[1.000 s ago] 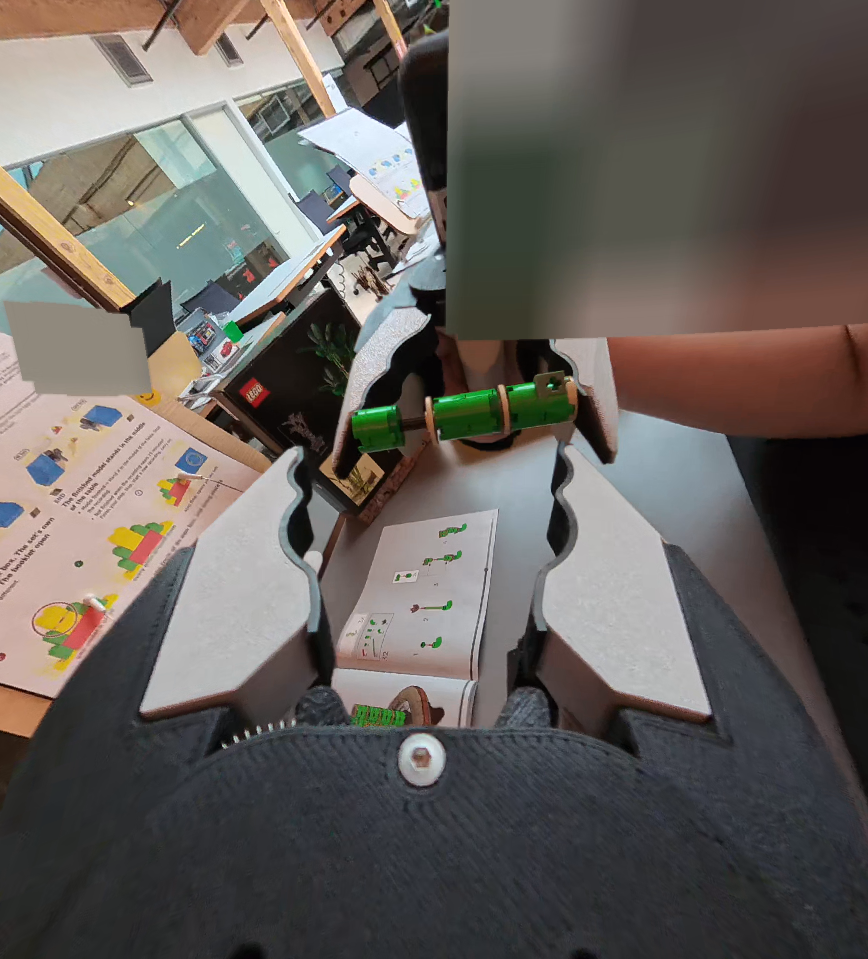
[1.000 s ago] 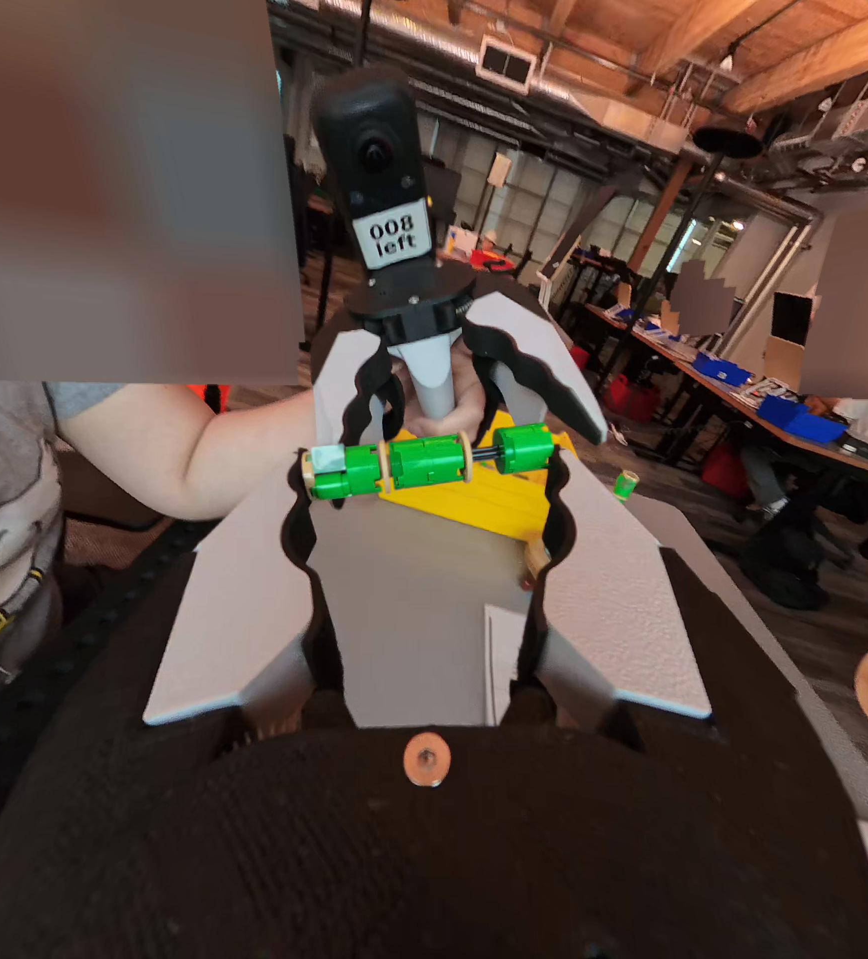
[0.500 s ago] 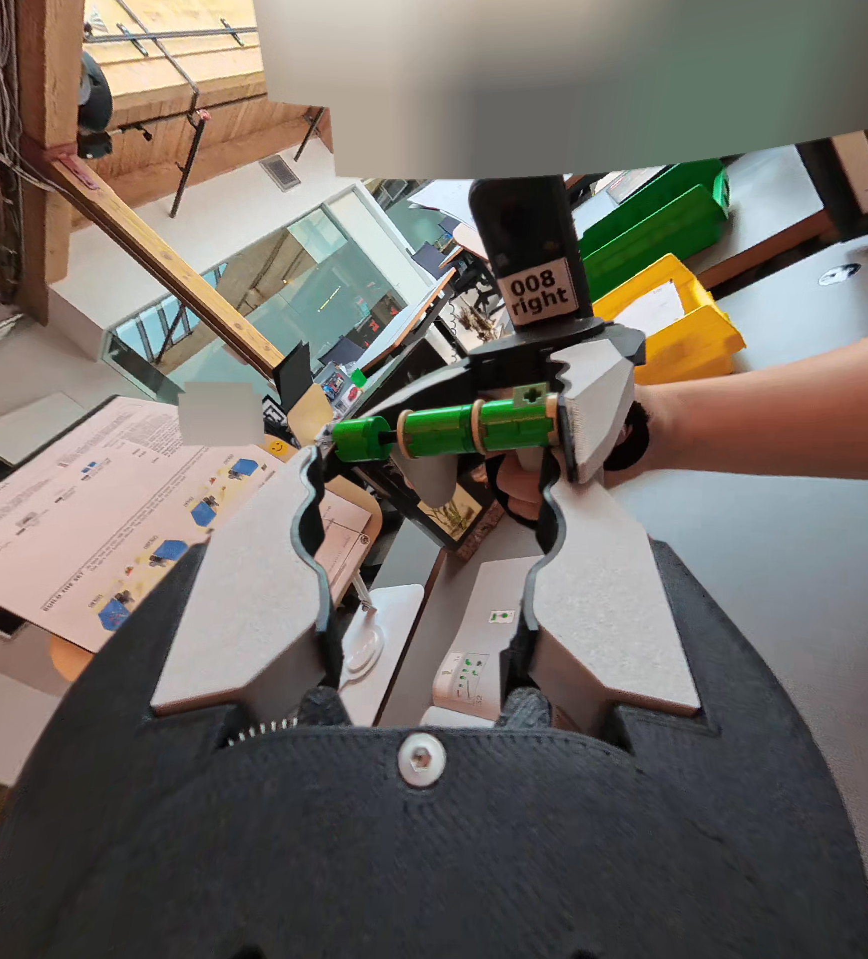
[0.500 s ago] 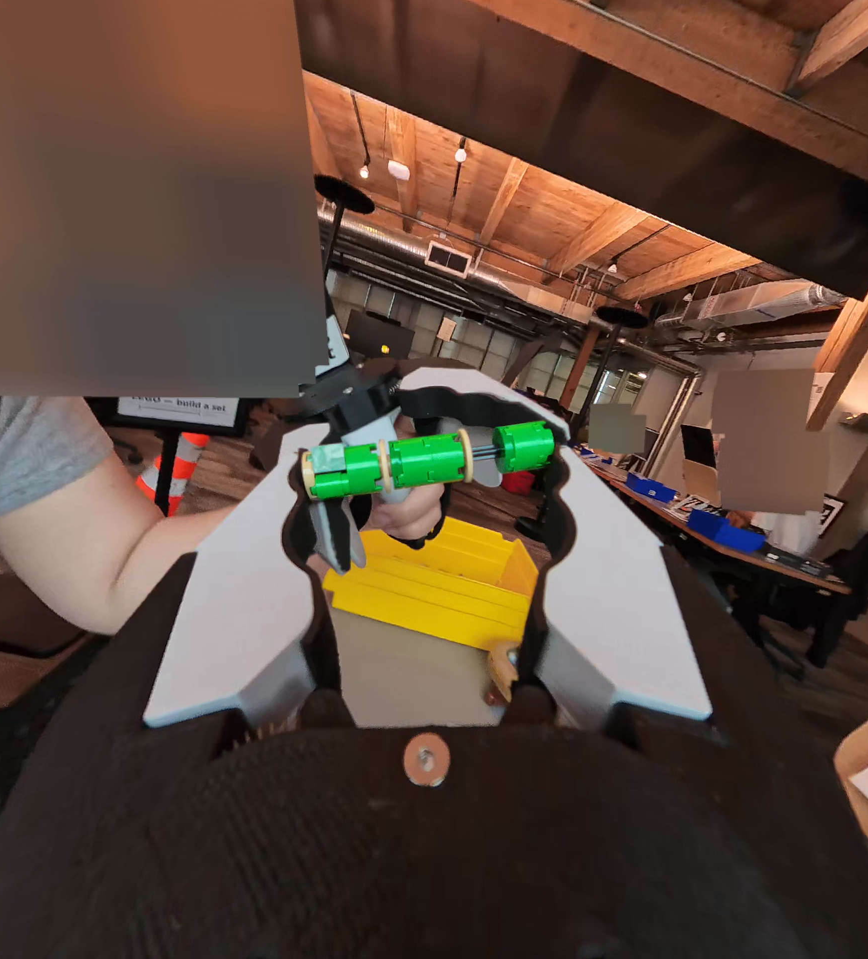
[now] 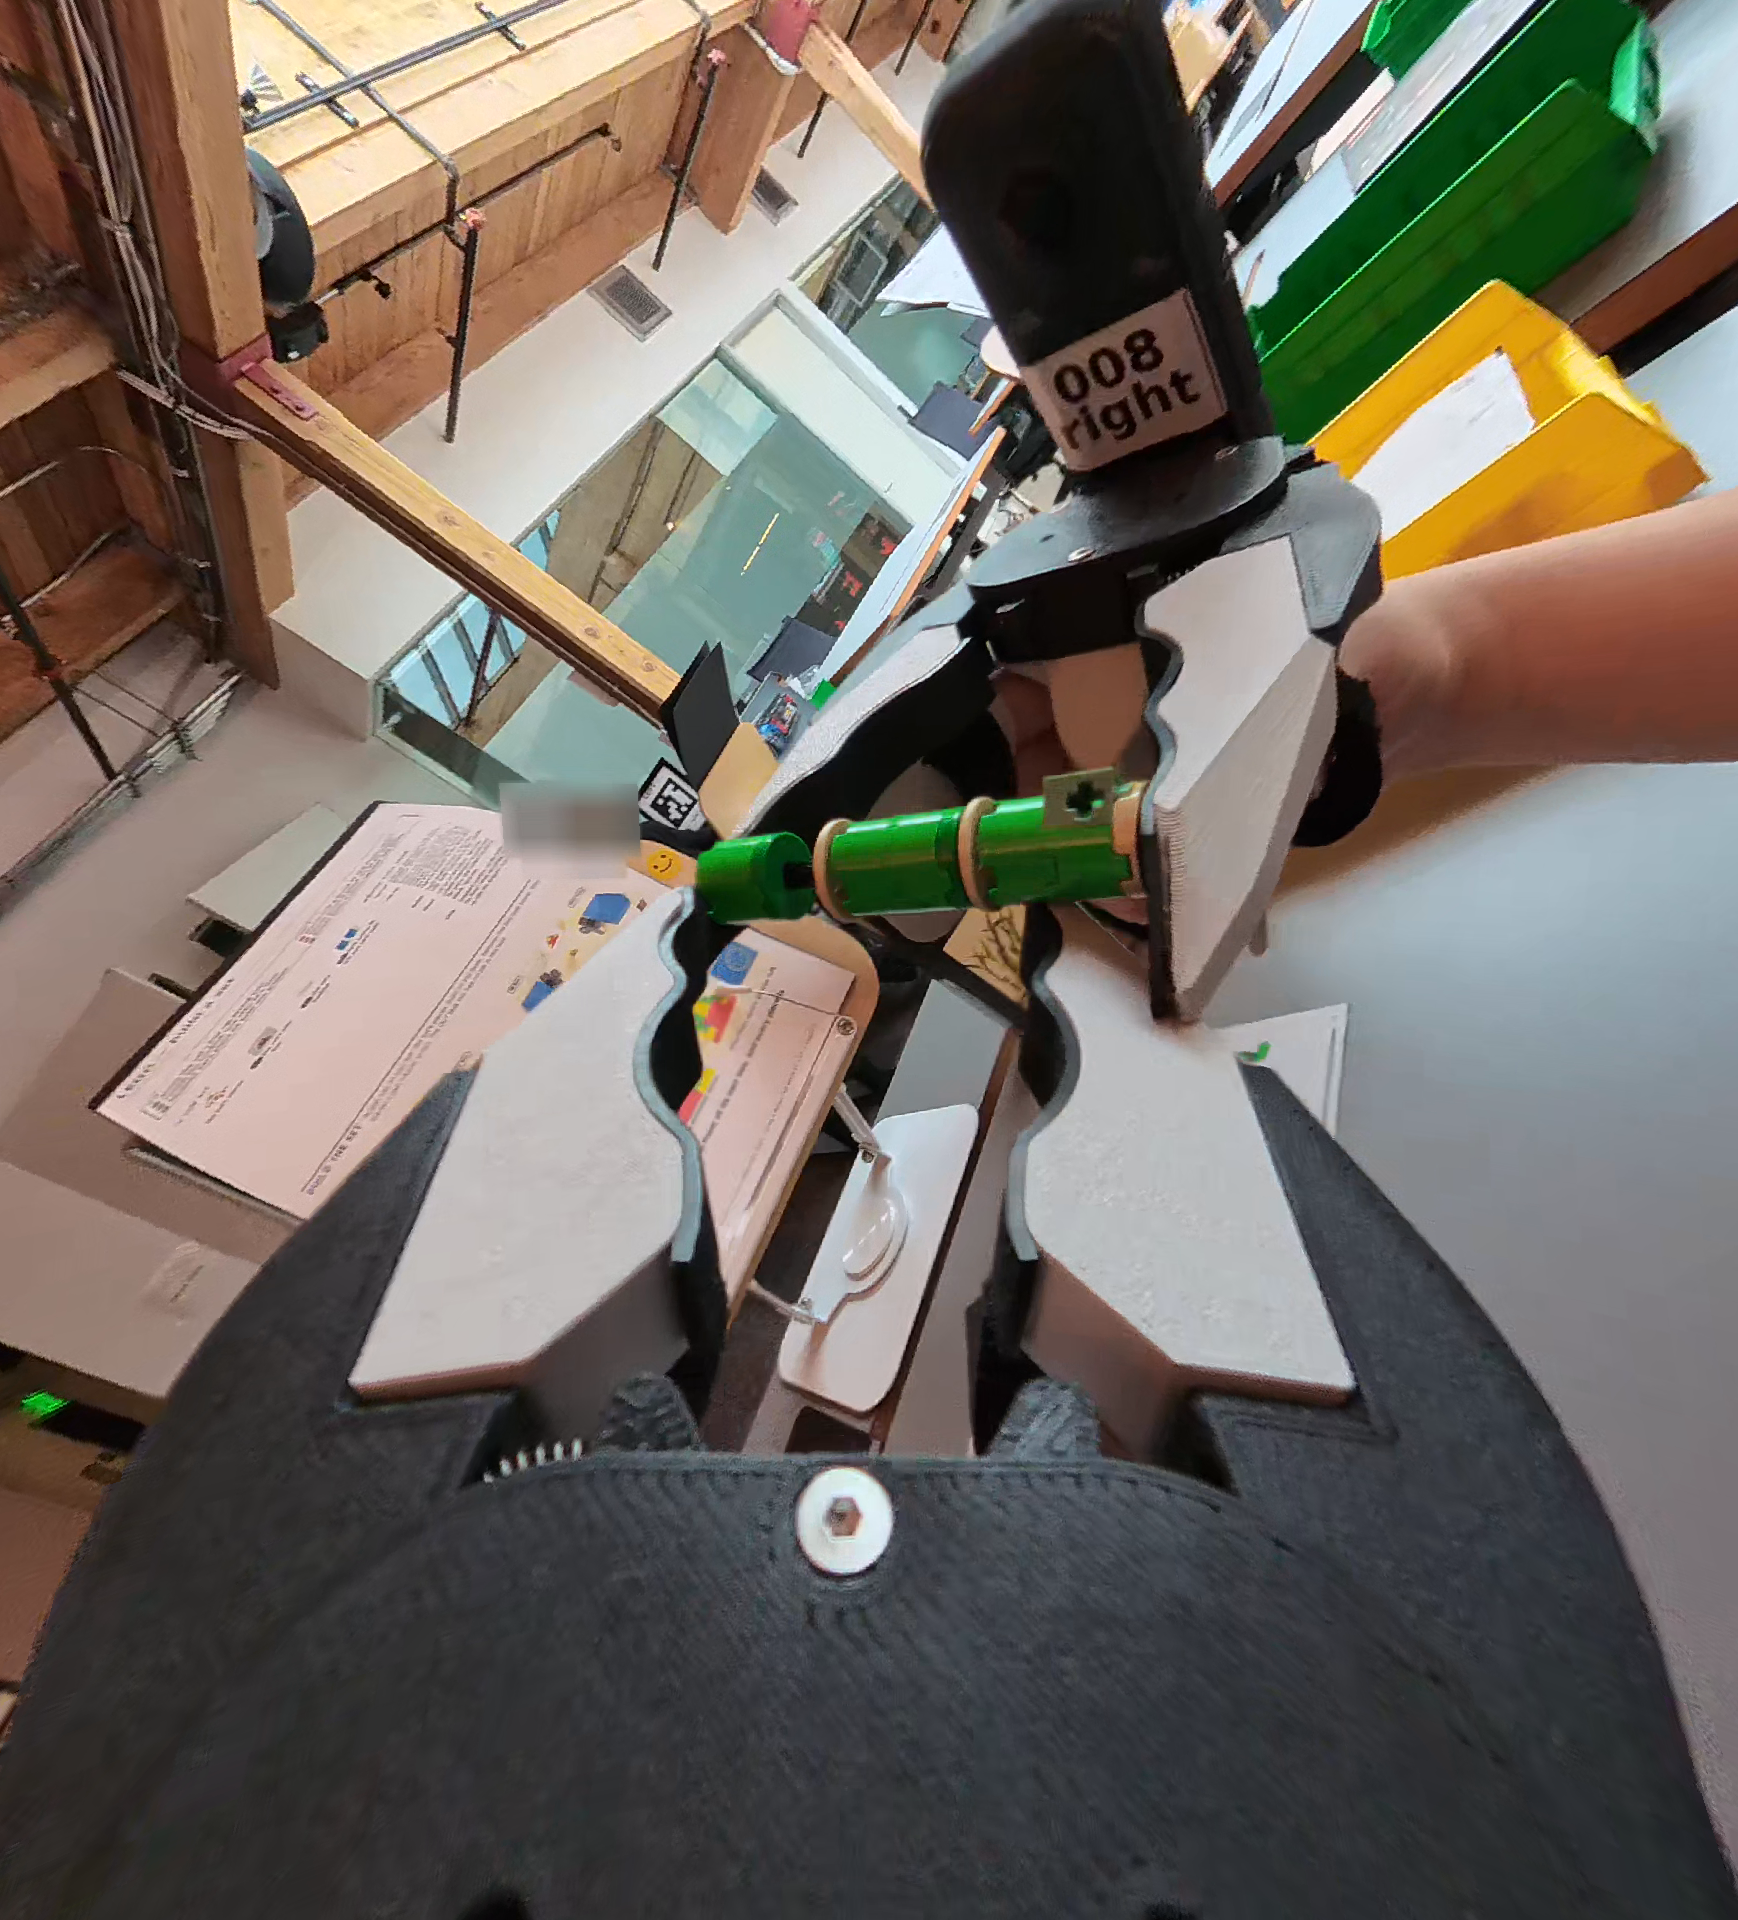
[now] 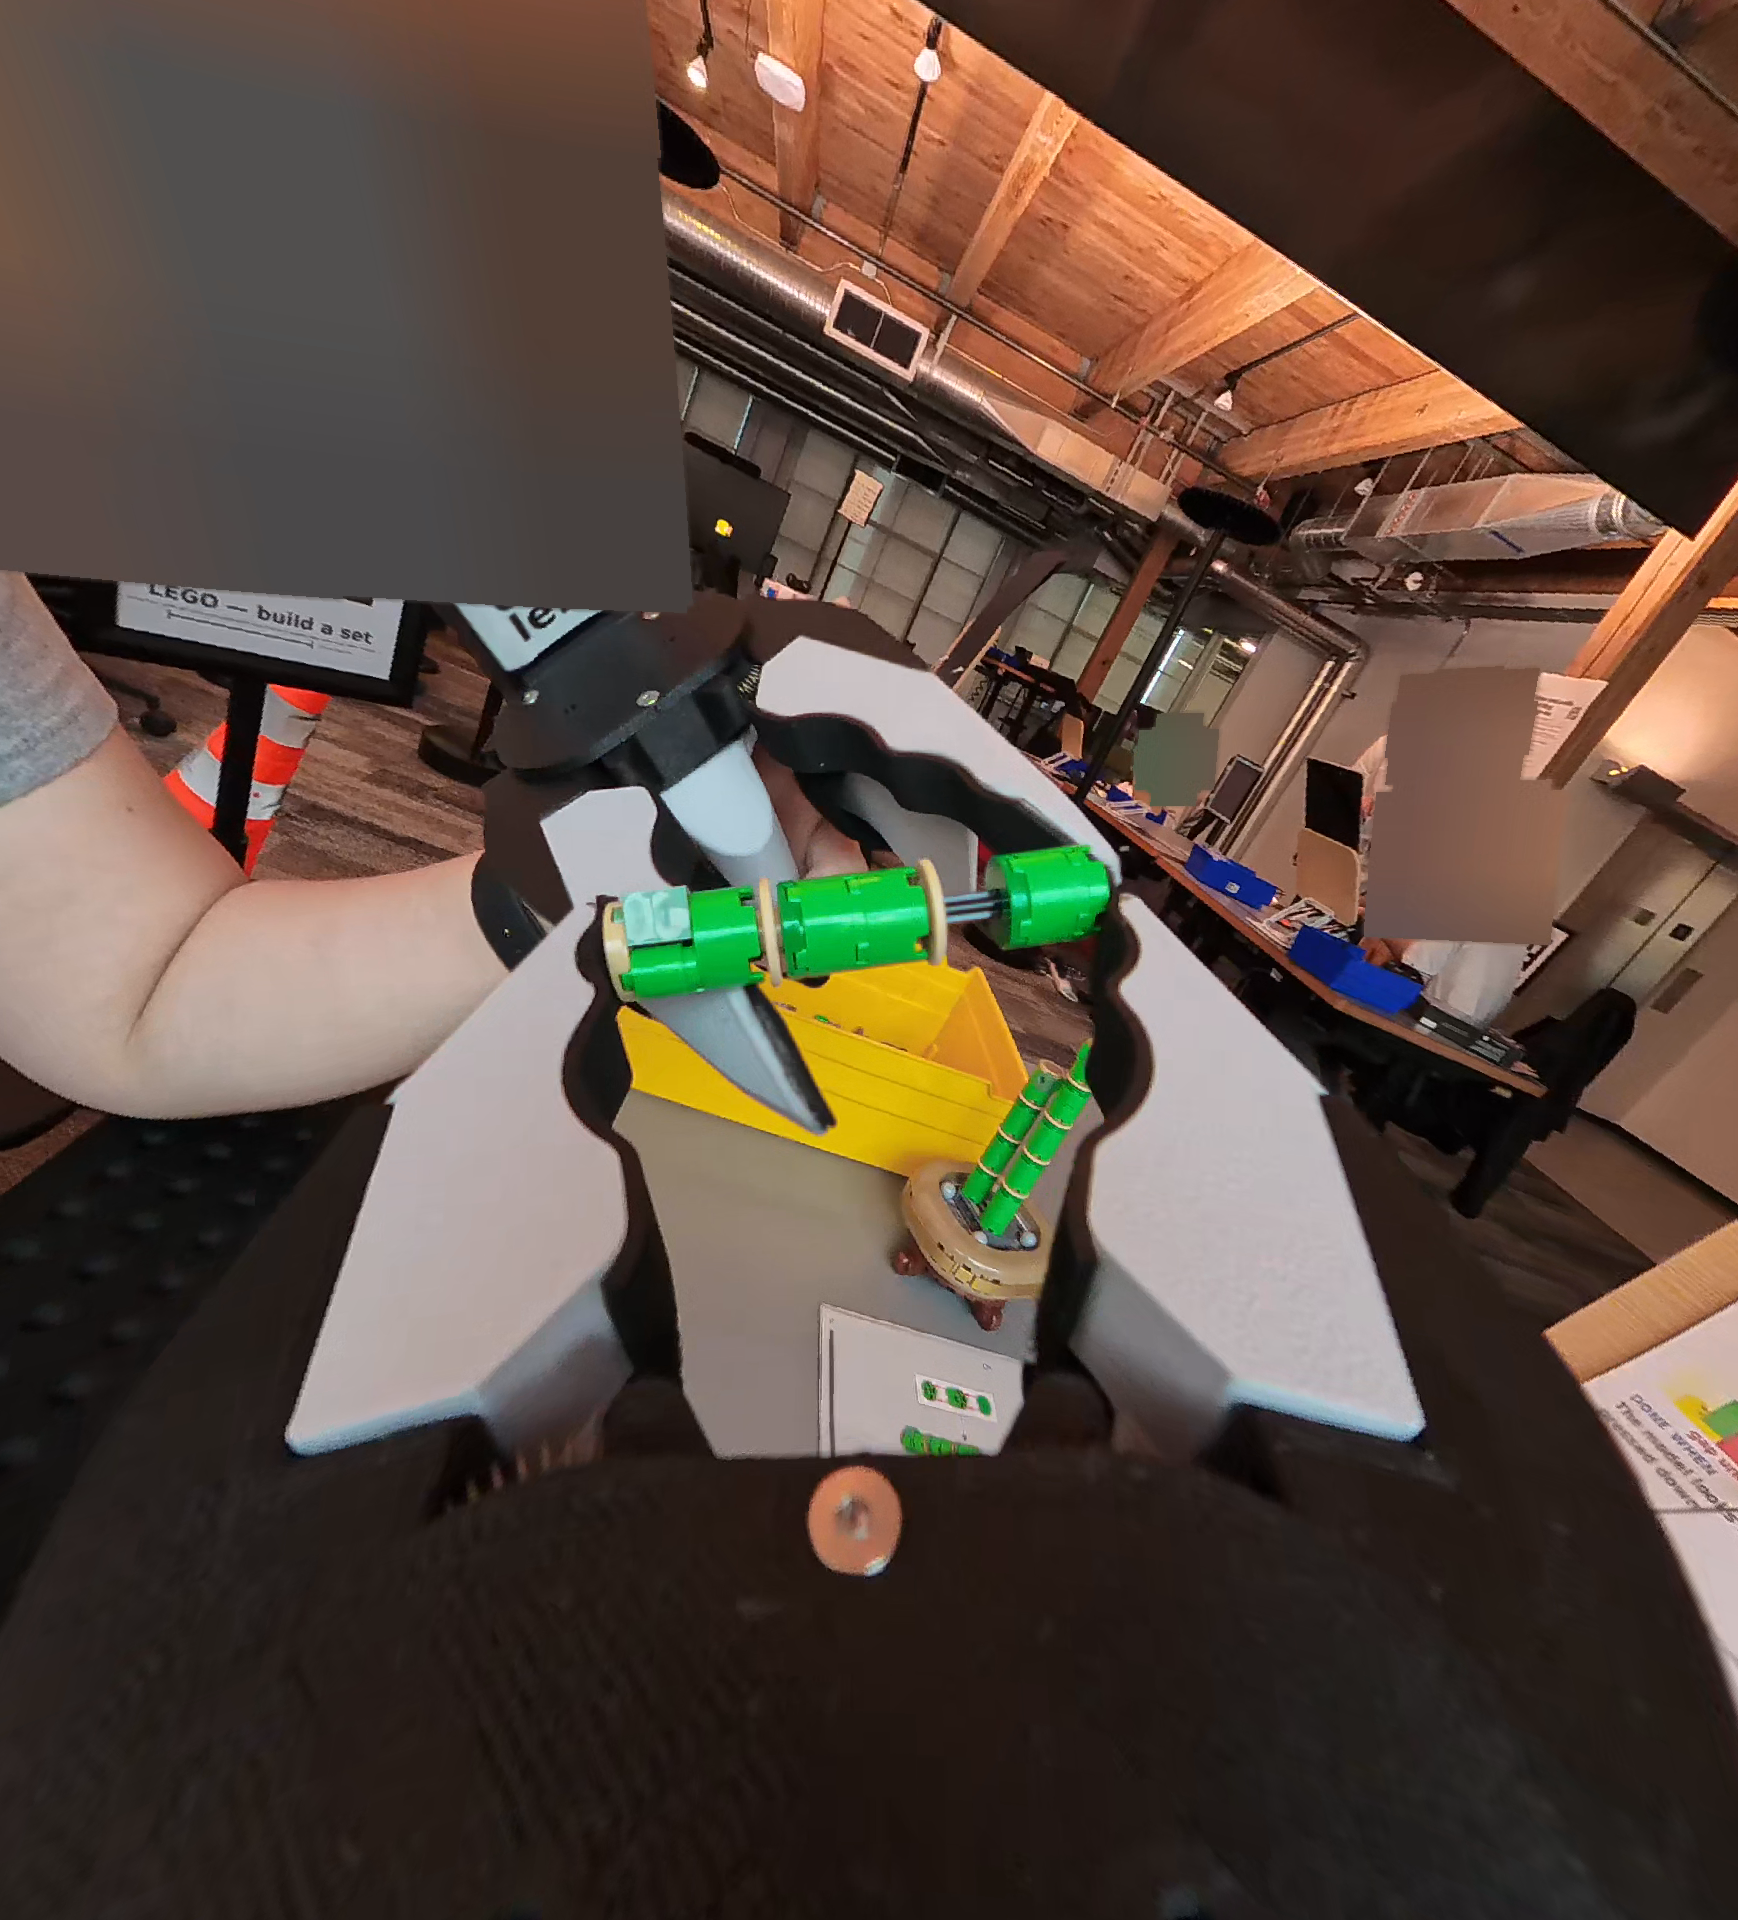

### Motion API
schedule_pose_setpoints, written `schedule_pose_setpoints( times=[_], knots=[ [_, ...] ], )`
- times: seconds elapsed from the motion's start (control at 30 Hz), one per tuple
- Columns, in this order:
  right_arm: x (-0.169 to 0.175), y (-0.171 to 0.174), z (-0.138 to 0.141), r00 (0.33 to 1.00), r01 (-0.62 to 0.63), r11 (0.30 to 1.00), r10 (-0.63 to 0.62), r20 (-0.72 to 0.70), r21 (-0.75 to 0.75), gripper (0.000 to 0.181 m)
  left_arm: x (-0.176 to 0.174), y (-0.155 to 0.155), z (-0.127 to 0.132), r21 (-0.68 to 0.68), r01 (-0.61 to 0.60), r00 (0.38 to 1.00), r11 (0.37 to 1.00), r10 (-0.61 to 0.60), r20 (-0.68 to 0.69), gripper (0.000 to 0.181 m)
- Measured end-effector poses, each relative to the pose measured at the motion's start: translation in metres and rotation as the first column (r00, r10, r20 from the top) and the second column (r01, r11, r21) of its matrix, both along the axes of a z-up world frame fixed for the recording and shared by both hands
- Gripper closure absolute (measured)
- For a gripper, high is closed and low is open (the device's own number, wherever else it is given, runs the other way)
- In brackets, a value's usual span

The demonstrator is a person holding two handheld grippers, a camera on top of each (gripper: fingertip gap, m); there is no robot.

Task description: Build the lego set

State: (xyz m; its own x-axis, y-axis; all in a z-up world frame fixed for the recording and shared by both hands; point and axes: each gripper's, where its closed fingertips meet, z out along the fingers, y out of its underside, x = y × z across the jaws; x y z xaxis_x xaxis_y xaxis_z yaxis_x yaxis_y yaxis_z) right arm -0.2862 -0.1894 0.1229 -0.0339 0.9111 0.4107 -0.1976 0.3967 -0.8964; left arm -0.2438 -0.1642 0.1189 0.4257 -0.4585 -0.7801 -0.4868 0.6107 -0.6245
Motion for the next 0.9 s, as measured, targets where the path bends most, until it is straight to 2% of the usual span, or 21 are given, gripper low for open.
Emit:
schedule_pose_setpoints(
  times=[0.4,0.9],
  knots=[
    [0.0019,0.0030,-0.0080,0.998,0.019,1.000,-0.019,0.066,0.013,0.091,-0.0006,0.0023,-0.0067,-0.037,-0.012,1.000,0.999,0.012,0.000,0.127],
    [0.0047,0.0040,-0.0099,0.996,0.020,1.000,-0.021,0.084,0.021,0.092,0.0012,0.0023,-0.0079,-0.034,-0.020,1.000,0.999,0.020,0.006,0.128]
  ],
)
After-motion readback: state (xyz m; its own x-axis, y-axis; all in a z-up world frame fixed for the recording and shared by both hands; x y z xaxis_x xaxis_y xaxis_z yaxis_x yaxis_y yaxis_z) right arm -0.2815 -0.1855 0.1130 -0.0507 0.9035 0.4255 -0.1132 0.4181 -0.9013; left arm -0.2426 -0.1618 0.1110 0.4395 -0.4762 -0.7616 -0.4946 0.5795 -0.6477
